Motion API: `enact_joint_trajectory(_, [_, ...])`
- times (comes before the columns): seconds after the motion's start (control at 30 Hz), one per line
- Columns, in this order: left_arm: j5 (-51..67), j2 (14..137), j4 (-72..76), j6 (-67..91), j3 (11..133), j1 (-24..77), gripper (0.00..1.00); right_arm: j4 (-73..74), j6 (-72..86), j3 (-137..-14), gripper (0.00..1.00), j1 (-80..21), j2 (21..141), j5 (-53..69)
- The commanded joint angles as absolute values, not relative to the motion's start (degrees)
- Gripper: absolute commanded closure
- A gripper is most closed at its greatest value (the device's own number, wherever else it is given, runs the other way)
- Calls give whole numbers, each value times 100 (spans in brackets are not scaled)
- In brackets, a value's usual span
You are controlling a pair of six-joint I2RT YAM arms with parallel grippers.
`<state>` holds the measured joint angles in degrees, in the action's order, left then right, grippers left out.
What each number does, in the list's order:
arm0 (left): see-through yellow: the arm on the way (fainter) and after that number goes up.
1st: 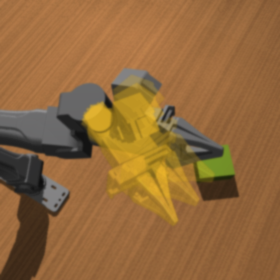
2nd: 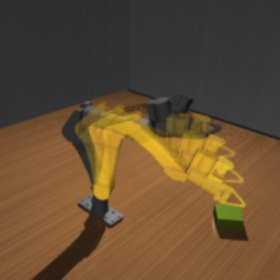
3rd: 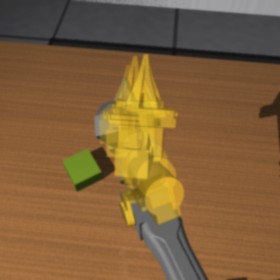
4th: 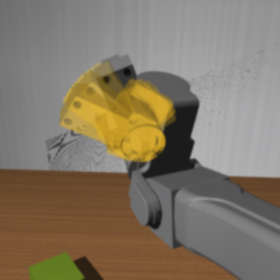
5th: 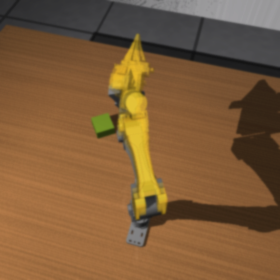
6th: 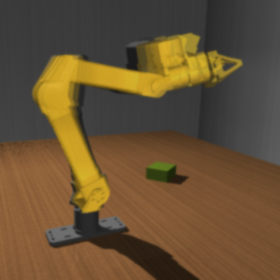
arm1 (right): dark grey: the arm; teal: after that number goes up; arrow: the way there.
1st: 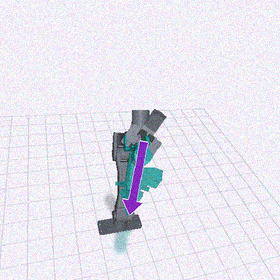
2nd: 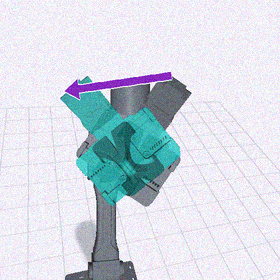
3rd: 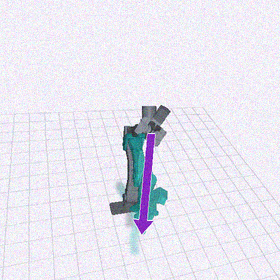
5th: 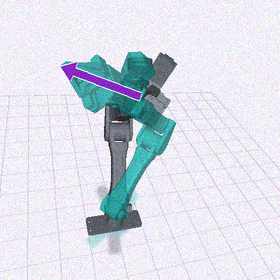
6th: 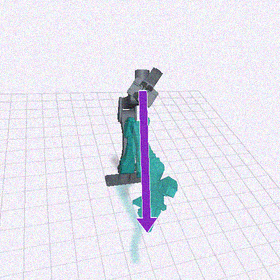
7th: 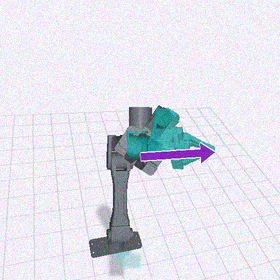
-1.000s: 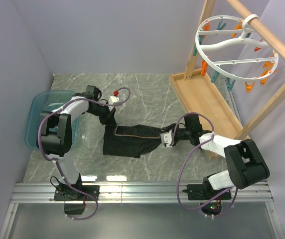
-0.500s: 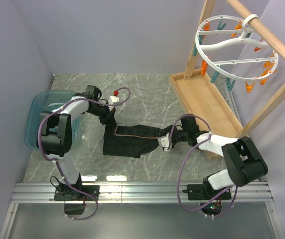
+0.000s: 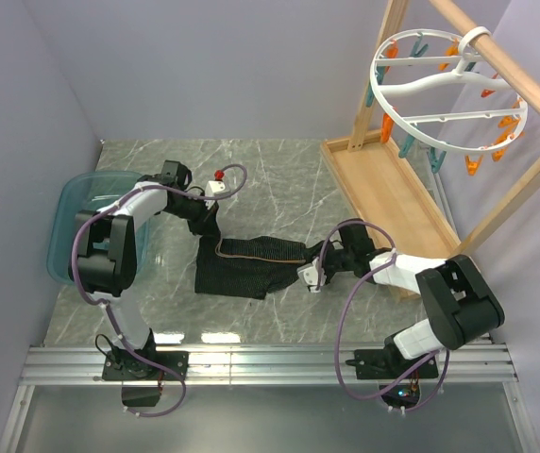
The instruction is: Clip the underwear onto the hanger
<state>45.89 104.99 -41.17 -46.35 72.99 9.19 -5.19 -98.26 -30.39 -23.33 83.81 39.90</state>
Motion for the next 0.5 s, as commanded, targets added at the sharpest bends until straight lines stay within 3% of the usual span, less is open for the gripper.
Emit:
enact_joint_trajectory(0.0, [4860,10556,-4087,-4729,7471,896,100,-589,-9871,-3146,58,-2399,8437,4016])
enact_joint_trajectory(0.3, [4834,10503,-4096,-4755,7339,844,100,-668,-9449,-3366,61,-2540,8464,4201])
enact_joint_trajectory(0.4, [4843,10529,-4096,-4711,7365,809,100,-388,-9387,-3568,68,-2557,8464,4341])
enact_joint_trajectory(0.47, [4860,10529,-4104,-4685,7392,791,100,-229,-9352,-3699,81,-2549,8464,4403])
